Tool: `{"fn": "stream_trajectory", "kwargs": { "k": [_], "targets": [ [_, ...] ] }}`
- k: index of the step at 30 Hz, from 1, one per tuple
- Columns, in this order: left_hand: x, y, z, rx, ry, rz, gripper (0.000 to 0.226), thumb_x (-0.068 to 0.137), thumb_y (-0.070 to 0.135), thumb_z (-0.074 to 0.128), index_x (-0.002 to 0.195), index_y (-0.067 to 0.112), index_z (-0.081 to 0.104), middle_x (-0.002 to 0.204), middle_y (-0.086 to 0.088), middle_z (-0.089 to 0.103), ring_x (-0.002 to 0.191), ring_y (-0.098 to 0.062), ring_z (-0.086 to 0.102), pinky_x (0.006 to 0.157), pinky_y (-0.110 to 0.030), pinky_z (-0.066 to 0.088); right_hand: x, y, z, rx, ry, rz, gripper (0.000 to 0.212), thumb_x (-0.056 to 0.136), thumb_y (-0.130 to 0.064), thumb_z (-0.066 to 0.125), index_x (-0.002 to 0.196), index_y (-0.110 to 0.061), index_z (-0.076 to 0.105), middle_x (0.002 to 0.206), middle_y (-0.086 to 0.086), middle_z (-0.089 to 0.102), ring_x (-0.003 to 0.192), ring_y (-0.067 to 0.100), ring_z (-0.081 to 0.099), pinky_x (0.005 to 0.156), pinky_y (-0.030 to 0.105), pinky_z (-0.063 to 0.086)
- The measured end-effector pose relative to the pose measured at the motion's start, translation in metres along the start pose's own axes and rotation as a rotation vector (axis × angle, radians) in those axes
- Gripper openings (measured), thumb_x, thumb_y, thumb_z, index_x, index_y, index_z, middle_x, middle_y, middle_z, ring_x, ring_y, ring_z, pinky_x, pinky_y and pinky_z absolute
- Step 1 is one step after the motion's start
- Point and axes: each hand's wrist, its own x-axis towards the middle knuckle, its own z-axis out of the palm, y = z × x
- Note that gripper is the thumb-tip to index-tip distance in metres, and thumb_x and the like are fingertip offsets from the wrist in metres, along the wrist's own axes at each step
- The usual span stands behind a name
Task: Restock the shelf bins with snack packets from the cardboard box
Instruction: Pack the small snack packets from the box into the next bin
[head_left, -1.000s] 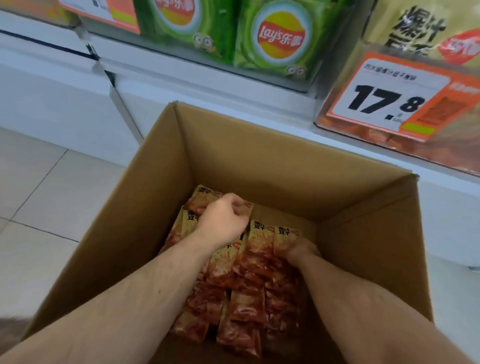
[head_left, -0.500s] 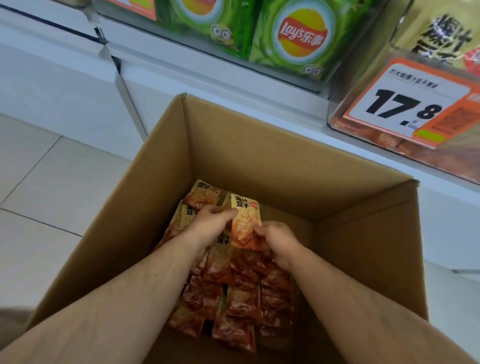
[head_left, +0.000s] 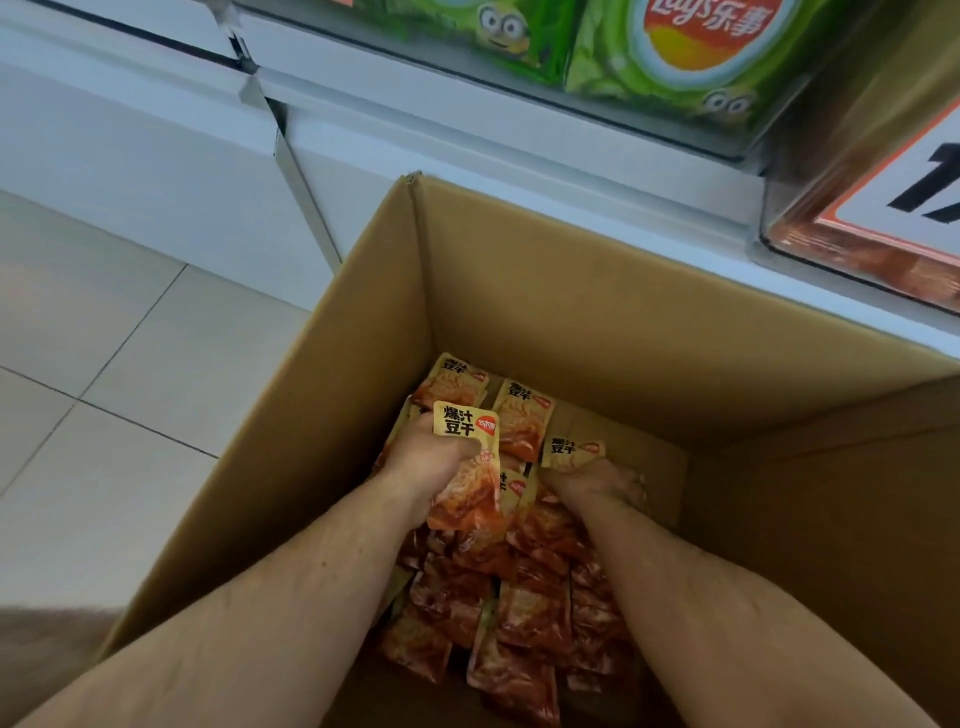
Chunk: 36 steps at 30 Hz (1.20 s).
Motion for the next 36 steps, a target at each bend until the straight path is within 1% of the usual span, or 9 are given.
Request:
{"fn": "stream_trajectory", "kwargs": {
  "k": [5,10,13,15,18,20,24,29,36],
  "targets": [
    [-0.001,-0.001,0.0,-0.014,0.031,-0.034,0.018,0.093,0.004,0.061,0.089,0.022,0.059,0.096,-0.007,0.069,0.091,-0.025,0.067,0.082,-0.039,0.056,-0.002,-0.005,-0.012,0.213,0.004,-0.037,0.037,0.089,-0.034,0.066,0.114,-0.007,0.065,0.121,0.011,0.066,0.11,0.03,0.063,0.075,0.028,0.045],
    [-0.015,0.007,0.007,-0.046,-0.001,-0.013,0.031,0.091,0.005,0.062,0.121,0.013,0.058,0.105,-0.01,0.069,0.093,-0.03,0.069,0.087,-0.046,0.057,-0.026,0.019,-0.054,0.417,0.042,-0.164,0.022,0.088,-0.017,0.066,0.108,-0.01,0.07,0.106,0.005,0.07,0.102,0.028,0.066,0.08,0.028,0.052],
    [-0.033,0.015,0.017,-0.109,-0.057,0.051,0.029,0.091,0.003,0.063,0.117,0.013,0.061,0.1,-0.01,0.072,0.086,-0.027,0.071,0.077,-0.042,0.06,-0.057,0.04,-0.093,0.616,-0.111,-0.253,0.018,0.087,-0.009,0.069,0.106,-0.009,0.071,0.105,0.008,0.074,0.09,0.024,0.072,0.079,0.035,0.059],
    [-0.05,0.023,0.026,-0.138,-0.094,0.09,0.022,0.092,0.001,0.061,0.11,0.014,0.063,0.093,-0.01,0.074,0.079,-0.025,0.072,0.069,-0.036,0.059,-0.091,0.054,-0.123,0.712,-0.242,-0.332,0.016,0.091,-0.01,0.067,0.106,-0.01,0.07,0.1,0.006,0.076,0.087,0.02,0.074,0.068,0.03,0.057],
    [-0.082,0.038,0.046,-0.183,-0.217,0.138,0.021,0.095,0.004,0.055,0.113,0.01,0.064,0.096,-0.016,0.075,0.087,-0.034,0.073,0.081,-0.054,0.058,-0.135,0.077,-0.158,0.757,-0.337,-0.46,0.019,0.093,-0.014,0.065,0.111,-0.012,0.069,0.1,0.004,0.076,0.093,0.019,0.073,0.072,0.031,0.053],
    [-0.104,0.049,0.06,-0.235,-0.307,0.154,0.026,0.099,0.021,0.053,0.121,0.012,0.063,0.104,-0.017,0.074,0.094,-0.037,0.072,0.086,-0.063,0.054,-0.156,0.089,-0.172,0.761,-0.325,-0.516,0.02,0.093,-0.014,0.065,0.112,-0.013,0.069,0.102,0.003,0.076,0.097,0.02,0.072,0.077,0.032,0.054],
    [-0.151,0.064,0.078,-0.258,-0.504,0.202,0.047,0.099,0.053,0.046,0.119,0.016,0.067,0.11,-0.013,0.073,0.101,-0.033,0.071,0.093,-0.056,0.053,-0.18,0.109,-0.187,0.706,-0.189,-0.576,0.014,0.091,-0.016,0.068,0.104,-0.013,0.07,0.095,0.0,0.077,0.09,0.017,0.073,0.078,0.033,0.057],
    [-0.191,0.063,0.086,-0.091,-0.497,0.565,0.026,0.095,0.021,0.064,0.12,0.018,0.06,0.11,-0.002,0.074,0.101,-0.018,0.071,0.093,-0.042,0.056,-0.195,0.121,-0.2,0.675,-0.015,-0.657,0.021,0.081,-0.02,0.08,0.072,-0.016,0.061,0.058,-0.009,0.068,0.06,0.007,0.066,0.058,0.025,0.053],
    [-0.213,0.08,0.093,0.024,-0.52,0.733,0.026,0.095,0.013,0.064,0.118,0.023,0.06,0.11,0.003,0.074,0.105,-0.016,0.069,0.098,-0.045,0.052,-0.207,0.137,-0.236,0.533,0.002,-0.711,0.028,0.074,-0.025,0.085,0.08,-0.012,0.062,0.072,0.005,0.073,0.07,0.017,0.069,0.062,0.025,0.051]
  ]
}}
